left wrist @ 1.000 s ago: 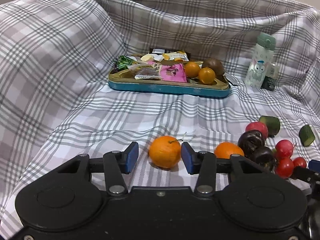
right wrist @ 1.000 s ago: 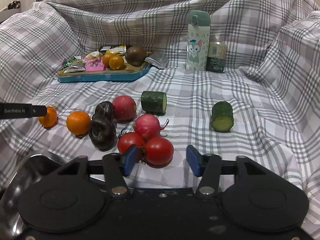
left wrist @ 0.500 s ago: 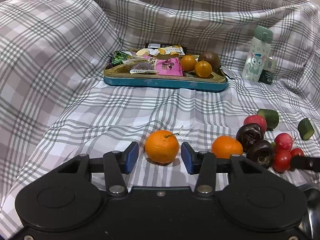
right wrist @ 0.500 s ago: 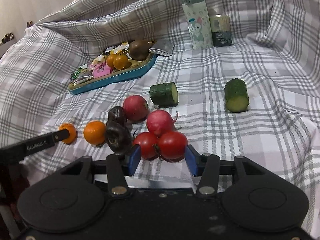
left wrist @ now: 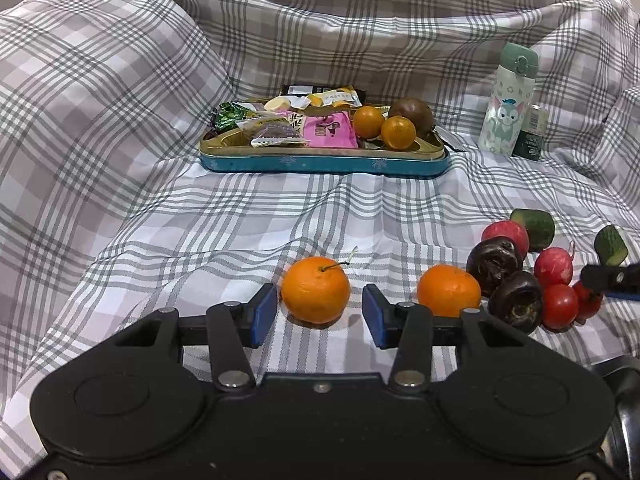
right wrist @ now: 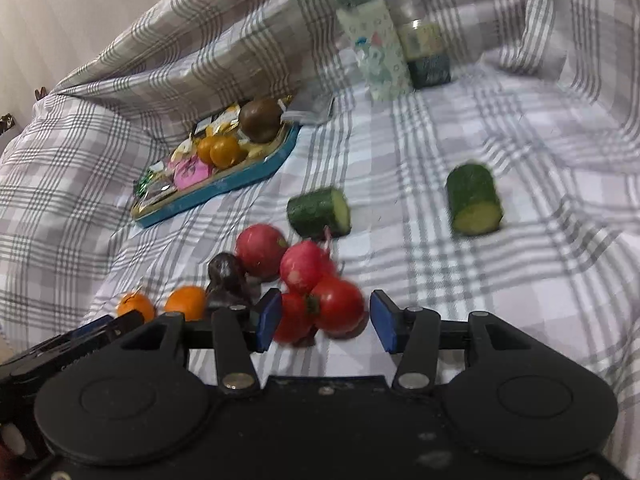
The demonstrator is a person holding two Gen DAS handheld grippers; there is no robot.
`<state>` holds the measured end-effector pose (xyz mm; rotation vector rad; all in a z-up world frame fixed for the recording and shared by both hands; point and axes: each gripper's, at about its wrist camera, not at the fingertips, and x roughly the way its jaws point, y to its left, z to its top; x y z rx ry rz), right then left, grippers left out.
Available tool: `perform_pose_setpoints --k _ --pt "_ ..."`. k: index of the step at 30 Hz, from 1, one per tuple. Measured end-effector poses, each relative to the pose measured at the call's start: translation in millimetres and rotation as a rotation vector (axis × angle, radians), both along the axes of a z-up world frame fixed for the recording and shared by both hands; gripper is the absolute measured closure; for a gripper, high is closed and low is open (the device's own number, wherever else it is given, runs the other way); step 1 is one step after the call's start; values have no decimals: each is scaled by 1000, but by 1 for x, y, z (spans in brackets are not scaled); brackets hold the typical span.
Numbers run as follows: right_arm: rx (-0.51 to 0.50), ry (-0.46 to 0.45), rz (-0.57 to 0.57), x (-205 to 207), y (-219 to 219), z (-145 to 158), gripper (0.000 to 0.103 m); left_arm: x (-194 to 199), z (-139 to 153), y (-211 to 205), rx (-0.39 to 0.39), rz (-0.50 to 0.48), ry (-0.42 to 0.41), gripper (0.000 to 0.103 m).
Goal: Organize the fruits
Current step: 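Move the left tool to an orange while the right tool approaches a red tomato, then close the left tool on the orange while the right tool grasps the tomato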
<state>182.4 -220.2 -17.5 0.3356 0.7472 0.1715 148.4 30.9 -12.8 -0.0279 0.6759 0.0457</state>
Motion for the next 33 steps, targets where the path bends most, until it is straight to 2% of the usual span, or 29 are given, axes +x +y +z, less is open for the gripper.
perform_pose_setpoints --k 4,8,13,20,24,33 --pt "-63 -57 -22 -4 1 5 52 1 -2 -2 14 -3 4 50" --pt "-113 -34 -16 1 5 0 52 2 -1 -4 27 -1 7 50" --pt "-170 -53 -12 -2 9 0 52 4 1 -6 51 7 19 50" --pt "-197 -55 -3 -4 9 -1 56 7 17 -14 109 -1 29 50" --pt "-215 -64 8 -6 11 -1 58 13 12 -14 95 -16 40 50" --pt "-285 -102 56 -22 18 0 58 22 -5 -4 61 24 44 50"
